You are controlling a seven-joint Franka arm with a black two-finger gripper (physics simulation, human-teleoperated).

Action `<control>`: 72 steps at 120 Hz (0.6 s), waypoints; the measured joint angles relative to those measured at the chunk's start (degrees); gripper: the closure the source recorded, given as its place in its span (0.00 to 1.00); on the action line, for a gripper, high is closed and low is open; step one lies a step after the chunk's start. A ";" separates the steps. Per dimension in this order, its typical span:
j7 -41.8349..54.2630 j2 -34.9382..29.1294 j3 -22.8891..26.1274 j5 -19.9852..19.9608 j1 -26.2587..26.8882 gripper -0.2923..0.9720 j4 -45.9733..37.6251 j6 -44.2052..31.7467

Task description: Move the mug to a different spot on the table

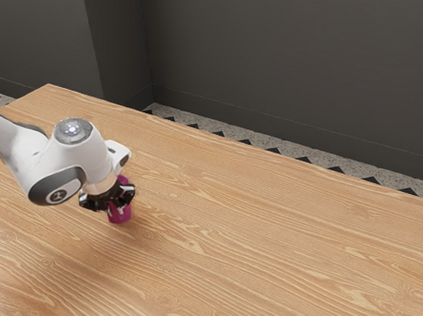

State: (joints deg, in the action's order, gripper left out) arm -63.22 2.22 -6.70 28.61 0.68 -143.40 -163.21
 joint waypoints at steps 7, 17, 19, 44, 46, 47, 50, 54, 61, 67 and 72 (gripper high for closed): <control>1.08 0.46 0.04 -1.06 -1.96 0.75 0.08 -0.36; 2.52 0.94 0.01 -1.97 -4.71 0.75 0.11 -0.94; 2.79 1.00 0.03 -2.09 -5.08 0.75 0.11 -1.04; 5.61 1.23 0.11 -3.31 -4.43 0.53 0.09 -1.82; 5.79 1.21 0.13 -3.36 -4.28 0.51 0.05 -1.86; 5.87 1.20 0.15 -3.39 -4.22 0.50 0.02 -1.88; 6.11 1.18 0.25 -3.45 -4.07 0.47 -0.07 -1.91; 6.39 1.07 0.49 -3.62 -3.95 0.43 -0.27 -1.94; 6.62 0.18 1.84 -3.93 -4.24 0.38 -1.87 -1.90; 6.67 -1.18 2.69 -4.10 -3.74 0.35 -3.43 -1.64; 6.59 -2.44 3.42 -4.20 -3.25 0.33 -5.02 -1.36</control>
State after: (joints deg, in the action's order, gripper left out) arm -56.63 -0.22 -3.28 24.42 -2.57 -148.42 -164.57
